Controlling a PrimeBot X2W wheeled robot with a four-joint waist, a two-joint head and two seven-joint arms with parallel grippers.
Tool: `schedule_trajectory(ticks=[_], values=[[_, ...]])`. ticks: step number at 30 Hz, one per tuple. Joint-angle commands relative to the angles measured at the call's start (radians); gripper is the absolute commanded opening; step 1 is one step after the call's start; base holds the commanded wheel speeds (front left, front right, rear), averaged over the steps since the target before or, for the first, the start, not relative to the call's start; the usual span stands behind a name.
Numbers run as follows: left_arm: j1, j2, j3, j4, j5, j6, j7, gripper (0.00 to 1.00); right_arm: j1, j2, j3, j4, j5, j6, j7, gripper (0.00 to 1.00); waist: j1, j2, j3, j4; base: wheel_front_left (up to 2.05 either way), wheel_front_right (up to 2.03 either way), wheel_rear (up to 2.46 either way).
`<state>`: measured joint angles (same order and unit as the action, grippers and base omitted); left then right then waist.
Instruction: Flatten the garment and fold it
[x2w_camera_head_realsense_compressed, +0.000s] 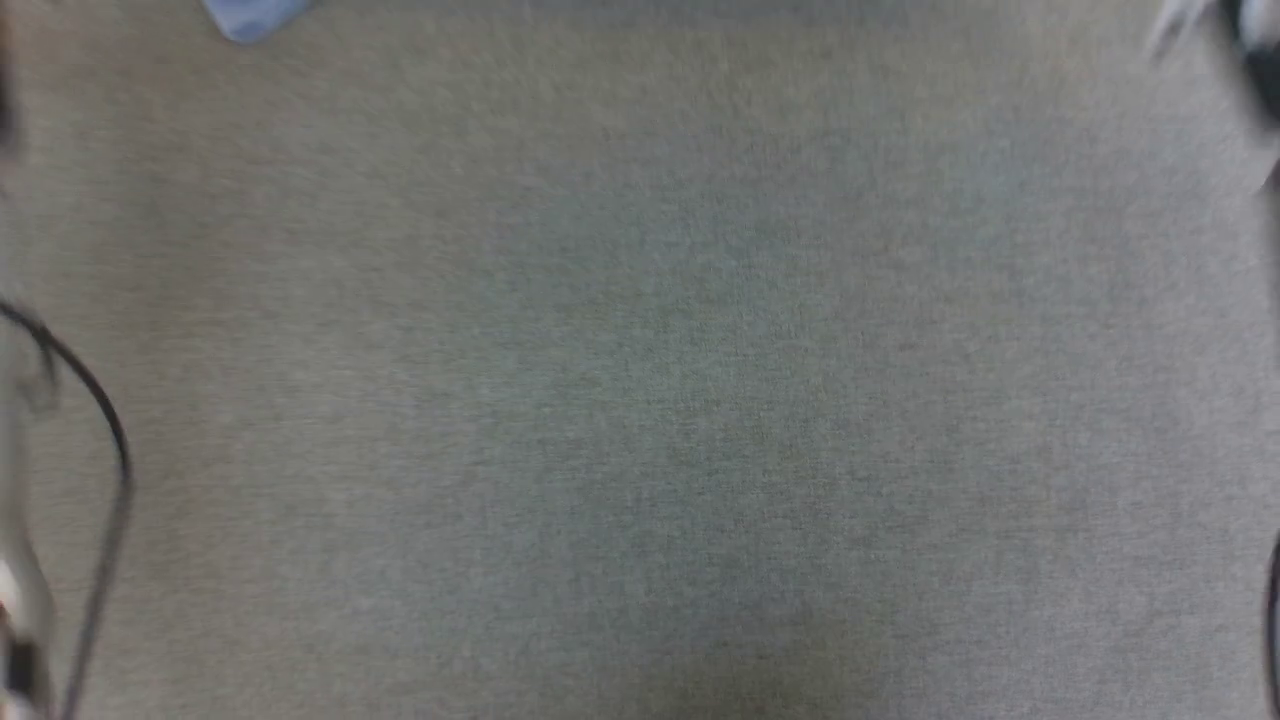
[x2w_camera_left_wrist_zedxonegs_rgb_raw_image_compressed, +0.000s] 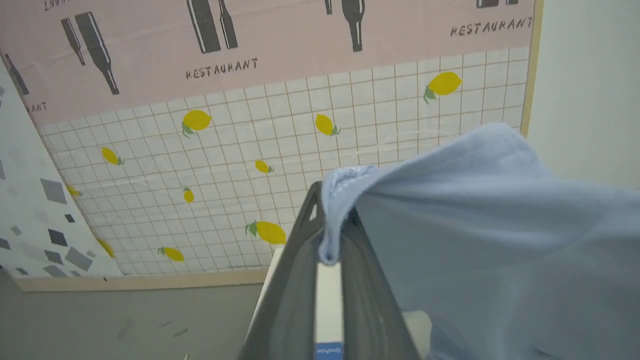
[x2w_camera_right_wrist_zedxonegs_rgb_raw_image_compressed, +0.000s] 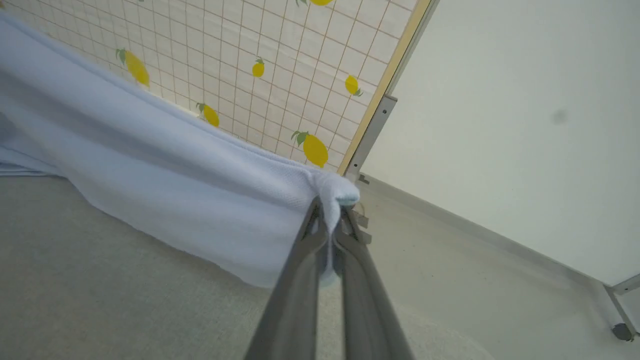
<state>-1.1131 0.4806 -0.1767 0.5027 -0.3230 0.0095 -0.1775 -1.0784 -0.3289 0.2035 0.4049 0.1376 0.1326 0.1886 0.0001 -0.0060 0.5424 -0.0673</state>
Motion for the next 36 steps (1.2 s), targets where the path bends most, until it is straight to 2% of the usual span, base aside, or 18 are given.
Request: schedule_trajectory(ticks=[1,6,10,17,22,25,32,34,36], values=[[0.076,0.010,-0.008,-0.001,0.005,-0.009,0.002,0.00,0.066,0.001,0.010,-0.001,0.032,-0.002,-0.010,0.00,-0.0001,0.0060,-0.116,0.048,0.00,0.00,0.00],[0.392,-0.010,-0.021,-0.045,-0.051,-0.004,0.066,0.00,0.322,-0.003,0.009,-0.048,0.115,-0.002,-0.037,0.00,-0.0001,0.0060,-0.228,0.075,0.00,0.00,0.00],[0.659,-0.037,-0.018,-0.150,-0.124,0.028,0.174,0.00,0.527,-0.002,-0.021,-0.116,0.149,-0.002,-0.048,0.00,-0.0001,0.0060,-0.292,0.098,0.00,0.00,0.00],[1.065,-0.076,-0.027,-0.371,-0.237,0.090,0.340,0.00,0.827,0.055,-0.106,-0.236,0.128,-0.002,-0.046,0.00,-0.0001,0.0060,-0.356,0.130,0.00,0.00,0.00],[1.208,-0.081,-0.046,-0.440,-0.252,0.116,0.375,0.00,0.987,0.107,-0.169,-0.305,0.091,-0.002,-0.014,0.00,-0.0001,0.0060,-0.387,0.146,0.00,0.00,0.00],[1.264,-0.094,-0.047,-0.464,-0.251,0.143,0.363,0.00,1.088,0.145,-0.223,-0.346,0.084,-0.002,0.029,0.00,-0.0001,0.0060,-0.405,0.151,0.00,0.00,0.00],[1.348,-0.112,-0.065,-0.459,-0.228,0.174,0.322,0.00,1.283,0.210,-0.291,-0.440,0.082,-0.002,0.159,0.00,-0.0001,0.0060,-0.421,0.138,0.00,0.00,0.00],[1.344,-0.111,-0.083,-0.454,-0.176,0.195,0.276,0.00,1.323,0.216,-0.293,-0.466,0.076,-0.002,0.163,0.00,-0.0001,0.0060,-0.422,0.133,0.00,0.00,0.00],[1.326,-0.116,-0.092,-0.456,-0.133,0.203,0.208,0.00,1.331,0.216,-0.291,-0.474,0.077,-0.002,0.114,0.00,-0.0001,0.0060,-0.422,0.129,0.00,0.00,0.00]])
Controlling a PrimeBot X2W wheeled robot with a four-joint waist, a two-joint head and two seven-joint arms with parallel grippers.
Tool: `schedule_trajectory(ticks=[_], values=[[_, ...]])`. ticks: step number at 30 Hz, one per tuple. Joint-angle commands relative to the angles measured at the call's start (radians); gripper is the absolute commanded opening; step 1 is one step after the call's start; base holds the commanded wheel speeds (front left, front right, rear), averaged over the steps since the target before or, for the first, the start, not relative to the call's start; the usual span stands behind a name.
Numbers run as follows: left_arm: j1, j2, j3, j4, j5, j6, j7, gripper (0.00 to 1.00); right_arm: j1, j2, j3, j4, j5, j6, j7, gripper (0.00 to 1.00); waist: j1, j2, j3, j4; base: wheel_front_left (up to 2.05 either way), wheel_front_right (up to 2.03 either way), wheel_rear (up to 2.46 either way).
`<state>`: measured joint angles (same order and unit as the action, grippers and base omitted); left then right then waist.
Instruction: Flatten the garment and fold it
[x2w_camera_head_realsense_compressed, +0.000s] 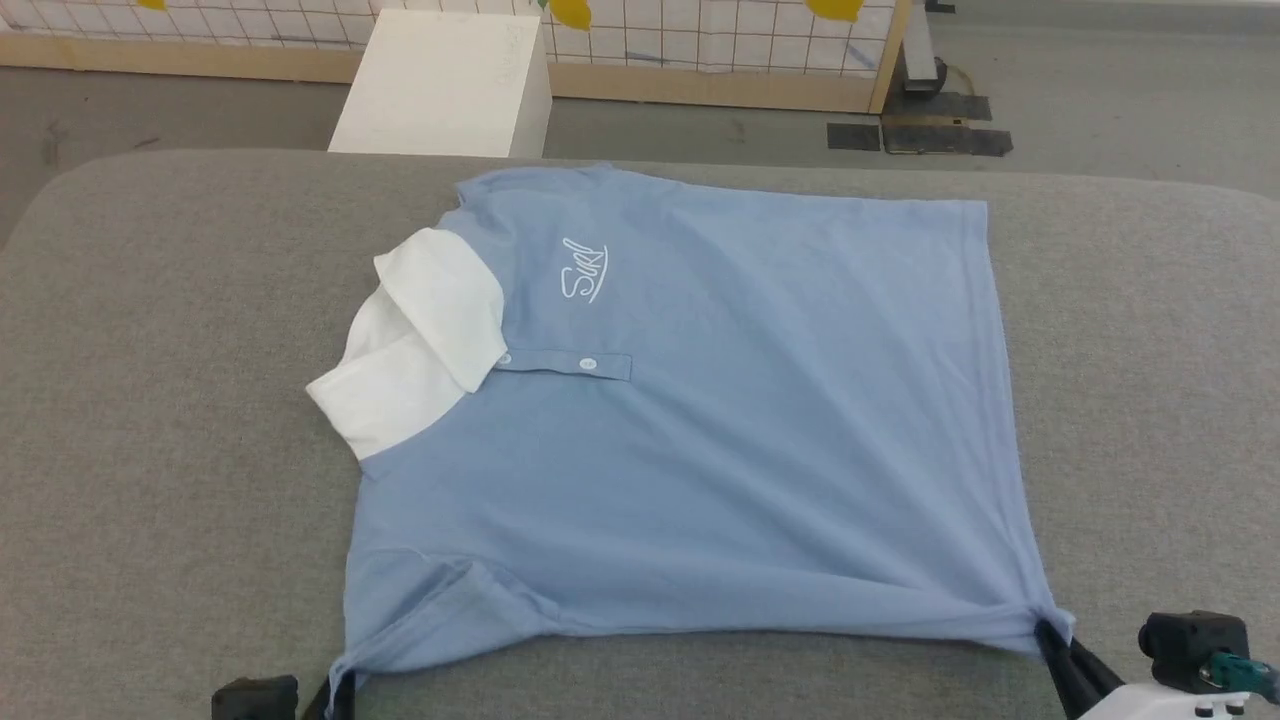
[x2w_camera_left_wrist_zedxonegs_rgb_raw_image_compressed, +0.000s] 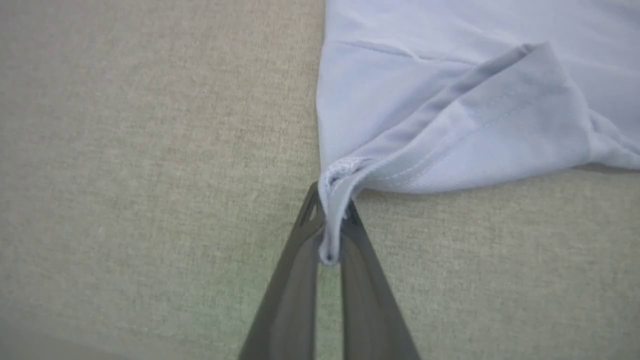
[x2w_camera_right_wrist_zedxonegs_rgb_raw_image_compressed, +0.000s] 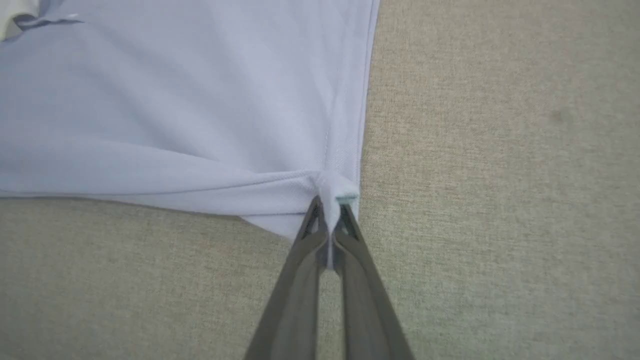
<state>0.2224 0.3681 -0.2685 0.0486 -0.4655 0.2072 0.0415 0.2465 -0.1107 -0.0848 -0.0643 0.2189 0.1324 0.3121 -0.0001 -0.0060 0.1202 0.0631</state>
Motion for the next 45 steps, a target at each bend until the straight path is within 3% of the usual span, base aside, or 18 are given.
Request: schedule_trajectory(ticks=[1,6,12,21,27,33,40,42,43,44,45], values=[[-0.021,-0.005,-0.003,-0.001,0.032,0.011,-0.044,0.00,0.006,-0.006,0.003,-0.004,-0.006,-0.002,-0.038,0.00,0.0001,0.0060,0.001,-0.004,0.00,0.00,0.00],[-0.168,-0.003,-0.039,0.030,0.185,0.032,-0.242,0.00,-0.061,-0.050,0.068,0.057,-0.019,-0.002,-0.267,0.00,0.0001,0.0060,0.003,-0.018,0.00,0.00,0.00],[-0.338,0.022,-0.045,0.051,0.235,0.006,-0.261,0.00,-0.169,-0.105,0.110,0.086,-0.014,-0.002,-0.286,0.00,0.0001,0.0060,0.034,-0.038,0.00,0.00,0.00],[-0.632,0.092,-0.054,0.121,0.245,-0.105,-0.147,0.00,-0.389,-0.203,0.178,0.108,0.034,-0.002,-0.129,0.00,0.0001,0.0060,0.168,-0.063,0.00,0.00,0.00],[-0.767,0.110,-0.058,0.226,0.206,-0.174,-0.026,0.00,-0.531,-0.235,0.222,0.167,0.087,-0.002,-0.014,0.00,0.0001,0.0060,0.250,-0.077,0.00,0.00,0.00],[-0.816,0.112,-0.071,0.355,0.138,-0.239,0.147,0.00,-0.641,-0.251,0.261,0.230,0.150,-0.002,0.106,0.00,0.0001,0.0060,0.296,-0.090,0.00,0.00,0.00],[-0.783,0.091,-0.071,0.428,0.022,-0.285,0.326,0.00,-0.697,-0.251,0.264,0.292,0.232,-0.002,0.282,0.00,0.0001,0.0060,0.296,-0.088,0.00,0.00,0.00],[-0.770,0.081,-0.057,0.419,-0.001,-0.274,0.330,0.91,-0.695,-0.242,0.240,0.286,0.242,-0.002,0.305,0.47,0.0001,0.0060,0.283,-0.083,0.00,0.00,0.00],[-0.767,0.081,-0.050,0.408,0.004,-0.262,0.303,1.00,-0.690,-0.237,0.231,0.282,0.244,-0.002,0.307,0.89,0.0001,0.0060,0.276,-0.081,0.00,0.00,0.00],[-0.761,0.080,-0.042,0.395,0.014,-0.245,0.259,1.00,-0.682,-0.230,0.222,0.272,0.245,-0.002,0.305,1.00,0.0001,0.0060,0.267,-0.078,0.00,0.00,0.00],[-0.753,0.077,-0.033,0.386,0.021,-0.228,0.217,1.00,-0.673,-0.225,0.214,0.262,0.243,-0.002,0.296,1.00,0.0001,0.0060,0.257,-0.076,0.00,0.00,0.00]])
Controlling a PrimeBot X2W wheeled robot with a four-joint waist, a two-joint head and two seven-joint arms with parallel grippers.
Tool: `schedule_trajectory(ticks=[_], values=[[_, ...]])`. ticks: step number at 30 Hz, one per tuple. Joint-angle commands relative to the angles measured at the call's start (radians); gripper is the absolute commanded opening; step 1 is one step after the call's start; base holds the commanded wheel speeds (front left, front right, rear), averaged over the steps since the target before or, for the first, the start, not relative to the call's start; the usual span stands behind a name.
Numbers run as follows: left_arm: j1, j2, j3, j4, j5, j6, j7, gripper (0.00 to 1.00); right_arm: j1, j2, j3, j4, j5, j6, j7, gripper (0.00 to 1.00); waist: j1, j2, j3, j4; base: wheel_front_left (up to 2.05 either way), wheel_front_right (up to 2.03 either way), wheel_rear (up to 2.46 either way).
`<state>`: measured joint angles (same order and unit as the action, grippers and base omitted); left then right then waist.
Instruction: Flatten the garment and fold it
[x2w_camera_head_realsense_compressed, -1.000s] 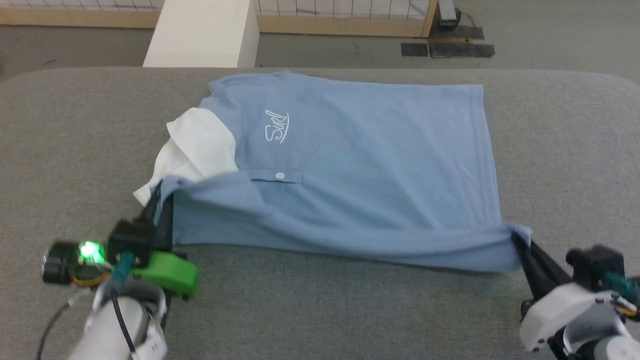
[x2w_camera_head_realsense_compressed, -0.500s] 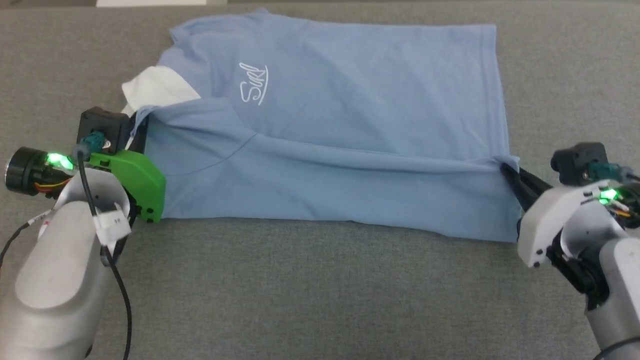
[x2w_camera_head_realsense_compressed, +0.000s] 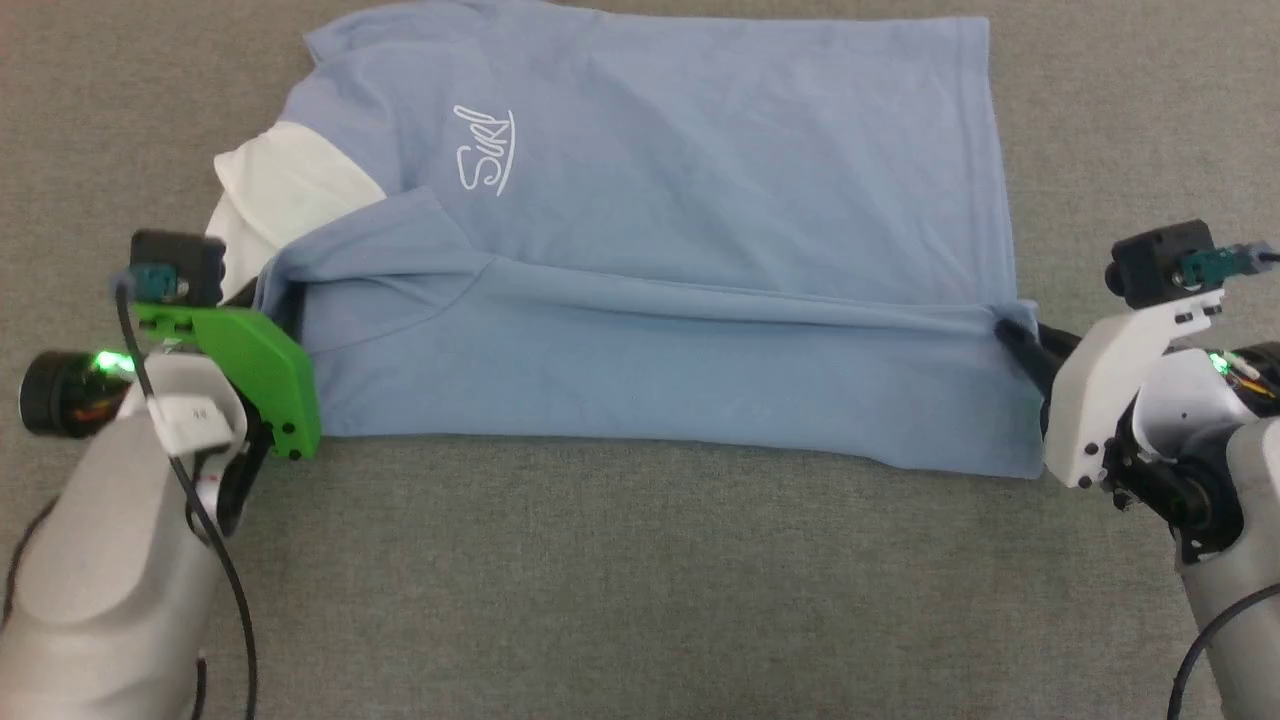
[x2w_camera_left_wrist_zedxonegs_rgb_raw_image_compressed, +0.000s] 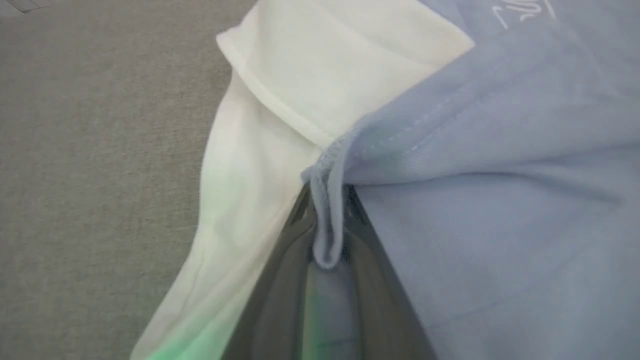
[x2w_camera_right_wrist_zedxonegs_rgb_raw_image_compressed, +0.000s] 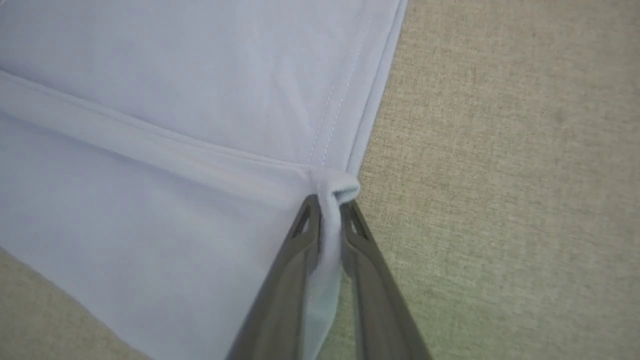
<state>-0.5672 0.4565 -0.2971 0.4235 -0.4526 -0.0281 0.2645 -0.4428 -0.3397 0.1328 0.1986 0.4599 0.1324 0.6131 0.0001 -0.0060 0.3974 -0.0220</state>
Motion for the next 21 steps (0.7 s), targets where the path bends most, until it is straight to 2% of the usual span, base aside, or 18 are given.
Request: schedule_trajectory(ticks=[1,4,7,11,16,21], values=[[0.048,-0.018,0.008,0.003,0.017,0.030,-0.061,1.00,0.030,0.012,-0.013,-0.013,0.001,-0.002,-0.023,1.00,-0.0001,0.0060,-0.033,0.012,0.00,0.00,0.00],[0.087,-0.039,0.039,-0.021,0.032,0.081,-0.214,1.00,0.077,0.034,-0.051,-0.050,-0.022,-0.002,-0.103,1.00,-0.0001,0.0060,-0.069,0.021,0.00,0.00,0.00],[0.153,-0.078,0.077,-0.053,0.036,0.151,-0.356,1.00,0.141,0.074,-0.089,-0.084,-0.061,-0.002,-0.217,1.00,-0.0001,0.0060,-0.110,0.027,0.00,0.00,0.00],[0.243,-0.119,0.108,-0.081,0.033,0.219,-0.457,1.00,0.232,0.141,-0.131,-0.131,-0.109,-0.002,-0.370,1.00,-0.0001,0.0060,-0.150,0.030,0.00,0.00,0.00],[0.314,-0.148,0.136,-0.097,0.007,0.261,-0.475,1.00,0.330,0.230,-0.160,-0.186,-0.147,-0.002,-0.524,1.00,-0.0001,0.0060,-0.173,0.019,0.00,0.00,0.00],[0.339,-0.154,0.148,-0.093,-0.037,0.276,-0.390,1.00,0.390,0.273,-0.136,-0.226,-0.172,-0.002,-0.619,1.00,-0.0001,0.0060,-0.173,-0.006,0.00,0.00,0.00]])
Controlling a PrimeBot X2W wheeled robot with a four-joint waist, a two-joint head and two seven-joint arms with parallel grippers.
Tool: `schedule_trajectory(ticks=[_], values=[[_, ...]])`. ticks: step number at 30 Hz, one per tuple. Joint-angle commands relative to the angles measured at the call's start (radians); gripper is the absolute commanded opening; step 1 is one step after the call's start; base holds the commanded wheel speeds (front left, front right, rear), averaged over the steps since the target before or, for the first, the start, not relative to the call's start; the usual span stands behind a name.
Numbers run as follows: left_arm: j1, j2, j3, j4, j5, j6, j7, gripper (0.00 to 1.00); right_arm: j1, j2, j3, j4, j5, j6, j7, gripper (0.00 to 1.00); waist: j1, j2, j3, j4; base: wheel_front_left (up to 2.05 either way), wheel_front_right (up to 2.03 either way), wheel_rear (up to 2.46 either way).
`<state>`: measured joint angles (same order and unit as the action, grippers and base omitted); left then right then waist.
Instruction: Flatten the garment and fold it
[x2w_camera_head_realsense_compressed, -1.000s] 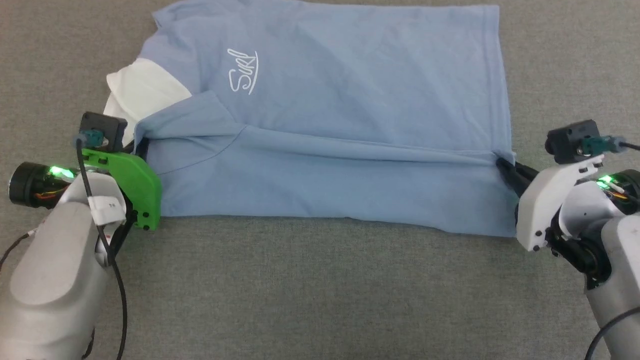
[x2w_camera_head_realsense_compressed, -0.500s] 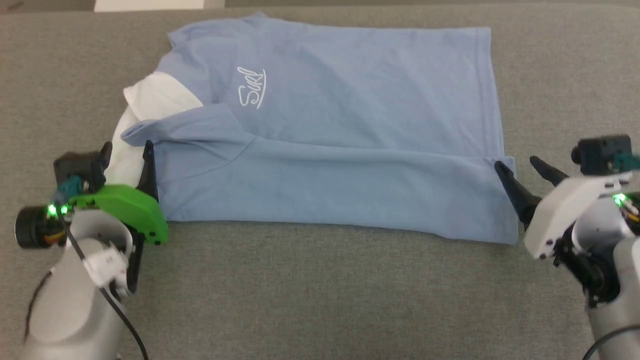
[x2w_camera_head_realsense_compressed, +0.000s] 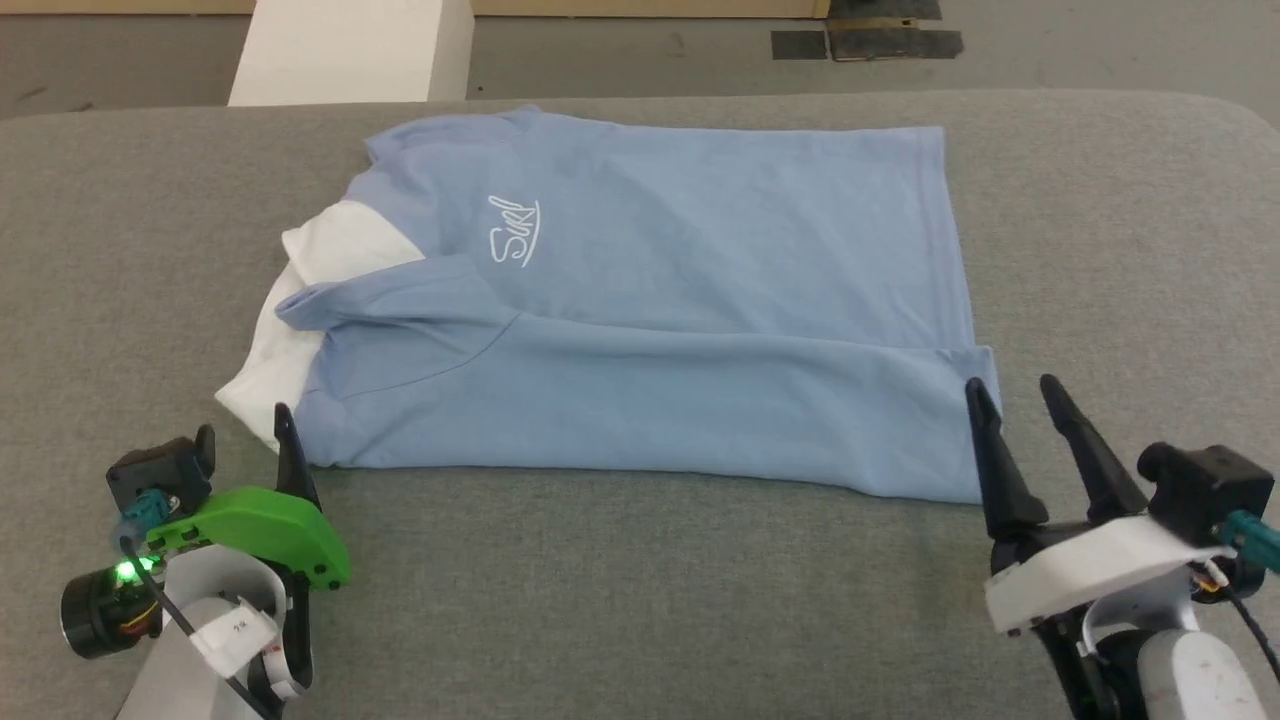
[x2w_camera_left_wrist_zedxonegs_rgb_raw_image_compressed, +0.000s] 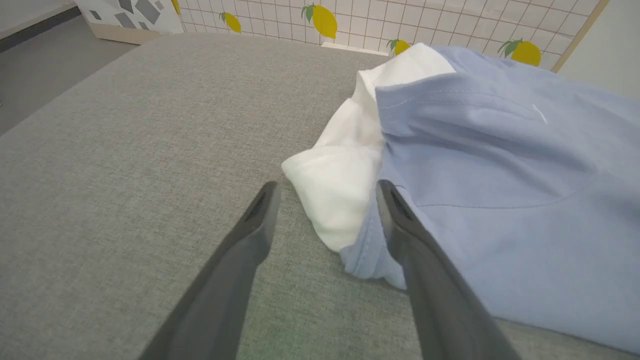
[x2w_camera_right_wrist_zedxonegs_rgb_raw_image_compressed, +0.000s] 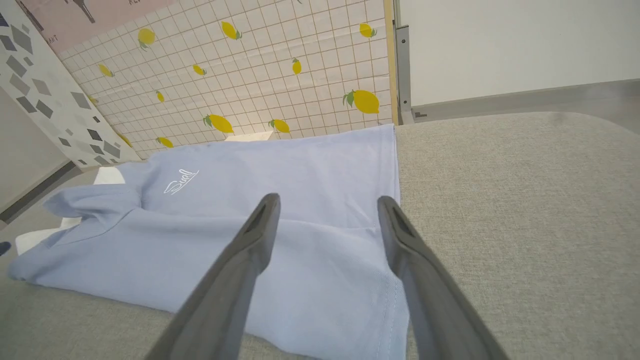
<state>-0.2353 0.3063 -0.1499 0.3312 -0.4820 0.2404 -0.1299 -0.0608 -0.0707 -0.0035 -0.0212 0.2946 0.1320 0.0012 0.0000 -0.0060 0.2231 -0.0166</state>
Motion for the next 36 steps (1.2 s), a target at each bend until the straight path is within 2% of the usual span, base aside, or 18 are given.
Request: schedule_trajectory(ticks=[1,10,13,14,15,16,24,28,36], values=[[0.006,-0.006,0.002,-0.001,-0.018,0.008,0.024,1.00,0.015,0.008,0.007,-0.014,-0.010,-0.001,-0.016,1.00,0.0000,0.0060,0.004,-0.016,0.00,0.00,0.00],[-0.031,0.017,0.022,0.039,-0.093,0.049,0.262,1.00,0.025,0.019,0.043,-0.028,-0.018,-0.001,-0.021,1.00,0.0000,0.0060,0.035,-0.061,0.00,0.00,0.00],[-0.030,0.024,0.012,0.047,-0.131,0.034,0.367,1.00,0.022,0.019,0.047,-0.025,-0.021,-0.001,-0.012,1.00,0.0000,0.0060,0.042,-0.072,0.00,0.00,0.00],[-0.028,0.027,0.009,0.044,-0.139,0.029,0.391,0.96,0.023,0.020,0.047,-0.025,-0.025,-0.001,-0.006,1.00,0.0000,0.0060,0.042,-0.074,0.00,0.00,0.00],[-0.025,0.031,0.003,0.038,-0.147,0.020,0.417,0.35,0.024,0.020,0.047,-0.027,-0.028,-0.001,0.001,1.00,0.0000,0.0060,0.043,-0.076,0.00,0.00,0.00],[-0.022,0.034,0.001,0.031,-0.152,0.015,0.430,0.00,0.024,0.020,0.045,-0.028,-0.030,-0.001,0.006,1.00,0.0000,0.0060,0.044,-0.077,0.00,0.00,0.00],[-0.007,0.048,0.000,-0.023,-0.139,0.016,0.397,0.00,-0.004,0.020,-0.011,-0.003,-0.040,-0.001,0.065,1.00,0.0000,0.0060,0.045,-0.059,0.00,0.00,0.00],[-0.012,0.045,-0.008,-0.029,-0.133,0.009,0.376,0.00,-0.046,0.020,-0.068,0.080,-0.013,-0.001,0.217,1.00,0.0000,0.0060,0.048,-0.043,0.00,0.00,0.00],[-0.028,0.036,-0.031,-0.031,-0.122,-0.009,0.346,0.00,-0.119,0.020,-0.070,0.152,-0.068,-0.001,0.623,1.00,0.0000,0.0060,0.061,-0.012,0.00,0.00,0.00]])
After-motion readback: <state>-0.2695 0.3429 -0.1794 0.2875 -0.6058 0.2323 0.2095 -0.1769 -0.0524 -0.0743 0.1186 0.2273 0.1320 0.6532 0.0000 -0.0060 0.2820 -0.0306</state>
